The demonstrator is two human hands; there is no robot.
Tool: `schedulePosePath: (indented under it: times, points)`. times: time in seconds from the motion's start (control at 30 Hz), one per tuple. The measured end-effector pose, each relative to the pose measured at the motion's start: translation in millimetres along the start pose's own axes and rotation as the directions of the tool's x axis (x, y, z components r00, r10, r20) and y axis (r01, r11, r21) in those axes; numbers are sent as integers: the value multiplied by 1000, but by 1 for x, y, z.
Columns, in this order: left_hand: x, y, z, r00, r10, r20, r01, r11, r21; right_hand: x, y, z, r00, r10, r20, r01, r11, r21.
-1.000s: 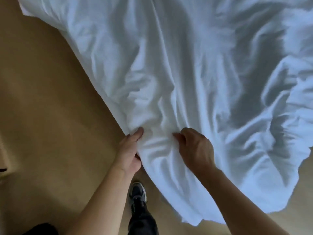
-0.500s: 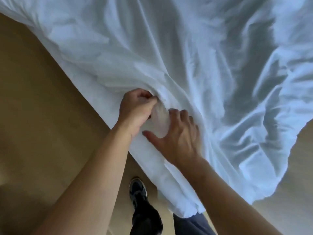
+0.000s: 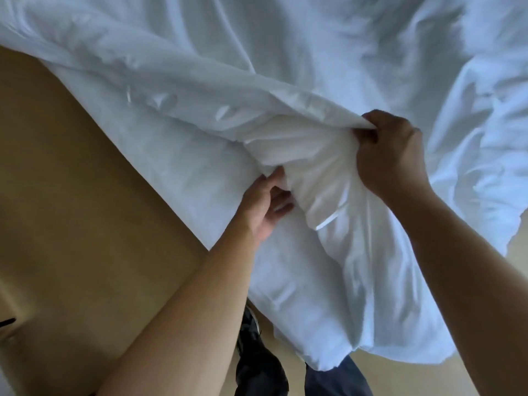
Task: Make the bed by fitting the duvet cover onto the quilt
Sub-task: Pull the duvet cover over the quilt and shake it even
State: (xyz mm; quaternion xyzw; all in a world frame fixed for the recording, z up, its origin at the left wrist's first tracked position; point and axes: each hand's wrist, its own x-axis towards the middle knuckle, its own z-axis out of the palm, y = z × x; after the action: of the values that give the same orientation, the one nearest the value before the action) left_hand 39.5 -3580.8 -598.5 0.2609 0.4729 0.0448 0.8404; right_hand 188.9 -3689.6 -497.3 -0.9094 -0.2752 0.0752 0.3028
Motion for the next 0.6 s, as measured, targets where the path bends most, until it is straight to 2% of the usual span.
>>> schedulePosePath:
  times: [0.07,0.13,0.2,0.27,0.33,0.37,0.43,0.5,0.53,0.6]
  points:
    - [7,9,23,992,12,124,10,985,-173,1,-2,-4,997,-61,-51,59,998,-38]
    - [7,16,44,983,11,184,37,965,-258,-1,-4,-10,986,-125,-109,119,991,-65]
    - [3,16,60,983,-4,185,49,970,-239,1,-7,-19,974,-148,-170,138,988,-69]
    - [-3,16,70,981,48,189,-2,972,-236,5,-11,-30,959,-169,-229,151,984,-92]
    - [-2,20,77,978,90,190,-62,987,-149,4,-20,-38,944,-193,-267,186,981,-52]
    - [-4,27,82,977,99,187,-86,993,-75,0,-26,-39,951,-189,-245,183,982,-46]
    - [-7,42,85,961,120,249,-130,991,26,-10,-33,-37,989,-117,-96,97,978,-185]
    - [-11,64,89,967,124,224,-116,992,-48,-16,-34,-34,994,-63,89,89,944,-318]
    - [-14,77,88,979,124,161,-113,990,-80,-12,-32,-34,993,-58,106,90,943,-320]
    - [-1,93,77,981,159,107,-164,986,41,4,-22,-37,997,-78,-11,71,948,-310]
